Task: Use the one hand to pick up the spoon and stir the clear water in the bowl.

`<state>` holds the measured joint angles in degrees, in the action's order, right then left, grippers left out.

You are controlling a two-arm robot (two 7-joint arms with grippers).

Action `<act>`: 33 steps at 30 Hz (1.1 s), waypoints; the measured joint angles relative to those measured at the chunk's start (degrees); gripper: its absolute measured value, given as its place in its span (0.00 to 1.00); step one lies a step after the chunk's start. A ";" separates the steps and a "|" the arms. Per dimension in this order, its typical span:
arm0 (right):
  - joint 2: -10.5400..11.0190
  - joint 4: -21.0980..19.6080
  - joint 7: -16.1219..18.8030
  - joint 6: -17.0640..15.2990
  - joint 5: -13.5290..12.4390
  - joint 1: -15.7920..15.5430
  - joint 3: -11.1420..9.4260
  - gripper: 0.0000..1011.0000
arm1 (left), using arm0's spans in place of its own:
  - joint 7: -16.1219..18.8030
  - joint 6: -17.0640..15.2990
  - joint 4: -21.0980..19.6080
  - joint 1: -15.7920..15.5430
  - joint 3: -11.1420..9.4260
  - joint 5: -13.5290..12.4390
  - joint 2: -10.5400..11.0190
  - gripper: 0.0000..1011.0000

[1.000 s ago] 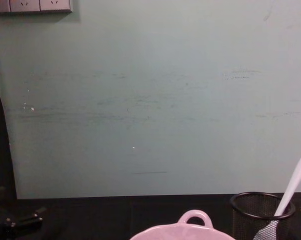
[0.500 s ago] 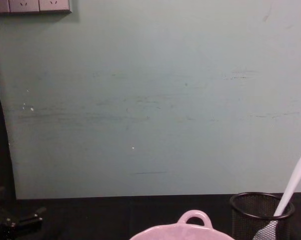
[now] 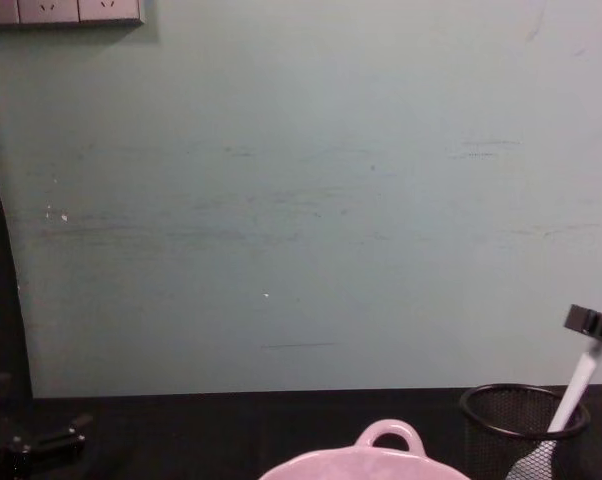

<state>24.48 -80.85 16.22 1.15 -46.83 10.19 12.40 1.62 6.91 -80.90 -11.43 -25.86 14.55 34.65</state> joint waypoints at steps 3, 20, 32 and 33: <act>-1.37 1.06 1.01 -2.65 -2.74 1.18 -0.77 0.99 | 0.00 0.00 0.00 0.00 0.00 0.00 0.00 1.00; -1.82 1.52 0.99 -5.17 -7.07 1.89 -0.79 0.62 | 0.00 0.00 0.00 0.00 0.00 0.00 0.00 1.00; -1.28 1.77 0.97 -4.83 -7.34 2.20 -0.15 0.25 | 0.00 0.00 0.00 0.00 0.00 0.00 0.00 1.00; -1.18 1.63 0.96 -4.77 -7.35 2.21 -0.11 0.19 | 0.00 0.00 0.00 0.00 0.00 0.00 0.00 1.00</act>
<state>23.30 -79.22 17.18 -3.62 -54.18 12.40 12.29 1.62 6.91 -80.90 -11.43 -25.86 14.55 34.65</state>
